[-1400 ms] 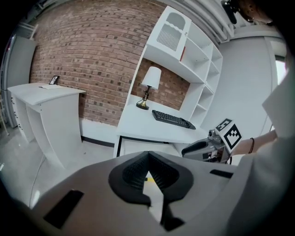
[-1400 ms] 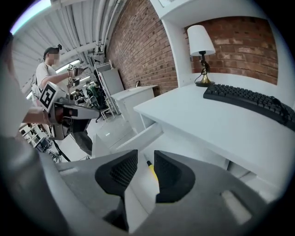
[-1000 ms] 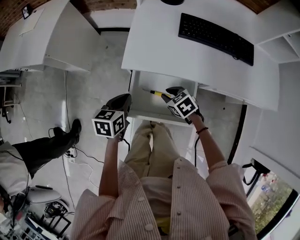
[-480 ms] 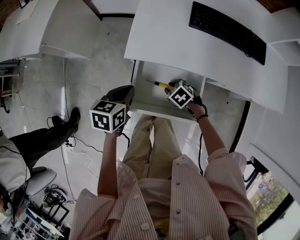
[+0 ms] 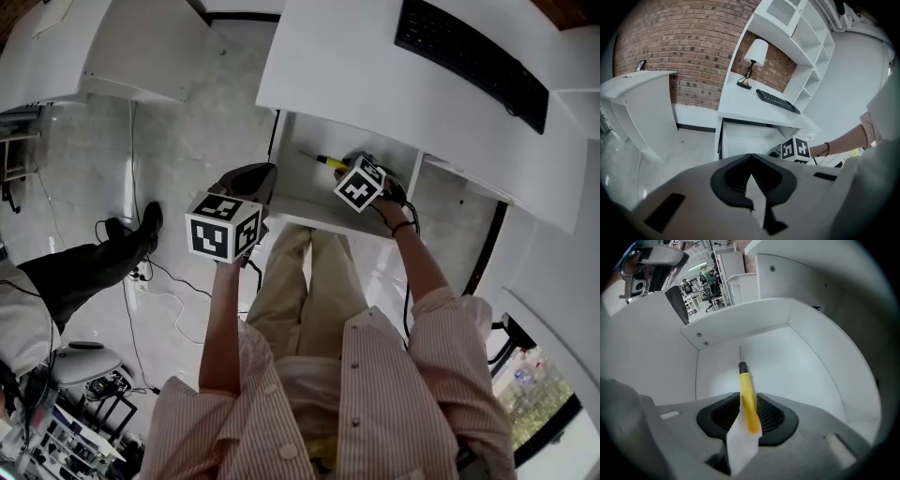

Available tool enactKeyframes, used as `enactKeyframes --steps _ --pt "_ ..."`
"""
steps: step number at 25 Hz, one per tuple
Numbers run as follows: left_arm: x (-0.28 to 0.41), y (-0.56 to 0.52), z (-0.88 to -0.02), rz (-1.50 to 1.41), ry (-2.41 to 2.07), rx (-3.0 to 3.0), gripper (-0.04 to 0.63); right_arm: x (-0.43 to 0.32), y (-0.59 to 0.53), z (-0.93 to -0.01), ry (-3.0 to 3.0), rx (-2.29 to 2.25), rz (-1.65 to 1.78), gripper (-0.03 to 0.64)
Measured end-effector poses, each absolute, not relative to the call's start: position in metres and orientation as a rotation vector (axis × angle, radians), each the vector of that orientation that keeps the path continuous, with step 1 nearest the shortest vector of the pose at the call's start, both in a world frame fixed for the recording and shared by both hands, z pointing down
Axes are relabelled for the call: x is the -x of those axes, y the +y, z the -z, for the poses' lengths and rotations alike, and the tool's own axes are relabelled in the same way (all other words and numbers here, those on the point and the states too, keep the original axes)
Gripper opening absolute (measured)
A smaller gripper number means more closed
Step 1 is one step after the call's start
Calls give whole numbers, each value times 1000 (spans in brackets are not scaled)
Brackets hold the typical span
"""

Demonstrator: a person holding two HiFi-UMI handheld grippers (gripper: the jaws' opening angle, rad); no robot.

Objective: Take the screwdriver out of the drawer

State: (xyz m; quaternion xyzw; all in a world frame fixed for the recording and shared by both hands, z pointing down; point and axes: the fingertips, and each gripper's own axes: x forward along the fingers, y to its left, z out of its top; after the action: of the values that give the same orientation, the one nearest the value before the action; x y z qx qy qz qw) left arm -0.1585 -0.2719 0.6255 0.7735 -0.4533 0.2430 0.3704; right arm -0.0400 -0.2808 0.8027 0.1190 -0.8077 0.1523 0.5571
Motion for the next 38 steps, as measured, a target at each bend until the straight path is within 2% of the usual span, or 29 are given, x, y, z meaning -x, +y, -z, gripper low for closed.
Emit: enactKeyframes --steps 16,38 --pt "164 -273 -624 -608 -1175 -1961 0 44 -282 -798 -1895 -276 -291 80" --pt "150 -265 -582 -532 -1196 -2073 0 37 -273 -683 -2101 -391 -259 78"
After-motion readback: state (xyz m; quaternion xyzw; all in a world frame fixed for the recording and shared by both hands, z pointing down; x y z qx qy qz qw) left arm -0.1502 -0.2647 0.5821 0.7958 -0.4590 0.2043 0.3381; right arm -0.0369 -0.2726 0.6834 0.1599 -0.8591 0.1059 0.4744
